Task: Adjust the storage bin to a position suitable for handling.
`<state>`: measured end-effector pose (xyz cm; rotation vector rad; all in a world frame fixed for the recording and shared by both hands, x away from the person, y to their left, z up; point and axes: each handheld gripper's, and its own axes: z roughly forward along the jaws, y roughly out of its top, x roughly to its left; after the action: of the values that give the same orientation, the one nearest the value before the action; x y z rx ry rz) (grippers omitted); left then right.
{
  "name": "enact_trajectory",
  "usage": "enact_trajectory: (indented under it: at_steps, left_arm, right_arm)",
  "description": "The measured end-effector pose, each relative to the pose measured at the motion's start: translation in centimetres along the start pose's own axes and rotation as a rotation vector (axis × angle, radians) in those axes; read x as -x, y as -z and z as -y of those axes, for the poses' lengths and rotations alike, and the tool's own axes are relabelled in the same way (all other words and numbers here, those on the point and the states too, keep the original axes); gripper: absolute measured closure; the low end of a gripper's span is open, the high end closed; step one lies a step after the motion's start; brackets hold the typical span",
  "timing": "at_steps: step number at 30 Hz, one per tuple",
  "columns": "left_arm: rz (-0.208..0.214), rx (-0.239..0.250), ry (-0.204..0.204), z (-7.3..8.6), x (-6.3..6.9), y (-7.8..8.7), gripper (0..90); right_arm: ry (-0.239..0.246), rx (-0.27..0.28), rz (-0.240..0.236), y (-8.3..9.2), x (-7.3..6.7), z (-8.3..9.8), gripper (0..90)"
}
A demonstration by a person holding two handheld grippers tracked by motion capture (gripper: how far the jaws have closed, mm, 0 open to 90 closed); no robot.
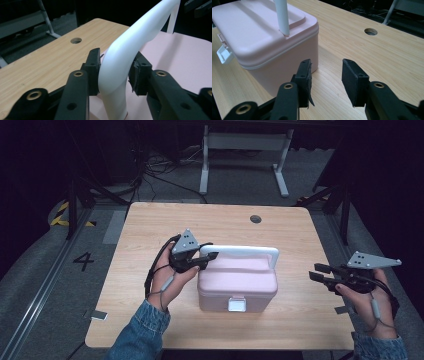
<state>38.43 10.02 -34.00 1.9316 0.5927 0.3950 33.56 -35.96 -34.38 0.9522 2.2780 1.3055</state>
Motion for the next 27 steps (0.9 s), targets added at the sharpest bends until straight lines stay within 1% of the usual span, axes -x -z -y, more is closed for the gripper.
enact_trajectory:
  at_steps: [1,2,4,10,15,16,27]
  left_arm:
    - [0.008,0.006,0.009,0.08,-0.07,-0.03,68.1]
    - [0.013,0.012,0.012,0.15,-0.22,-0.05,71.9]
    - [0.029,0.016,0.038,0.29,-0.31,-0.07,73.1]
    - [0.026,0.007,0.038,0.21,-0.24,0.0,73.5]
    - [0.02,0.004,0.026,0.07,-0.13,0.07,73.5]
    - [0.017,0.005,0.03,0.06,-0.07,0.08,73.5]
    - [0.026,-0.005,0.027,-0.43,-0.15,0.17,73.5]
  right_arm:
    - [0.0,-0.001,-0.001,-0.04,-0.02,0.0,60.3]
    - [-0.002,0.002,-0.005,-0.11,-0.08,-0.02,60.1]
    - [-0.002,0.002,-0.006,-0.14,-0.1,-0.02,60.0]
    - [-0.006,0.0,-0.005,-0.24,-0.09,0.01,59.9]
    - [-0.008,0.002,-0.006,-0.24,-0.1,0.02,59.8]
    - [-0.008,0.003,-0.006,-0.22,-0.08,0.02,59.8]
    - [-0.014,0.006,-0.003,-0.03,-0.13,0.21,59.6]
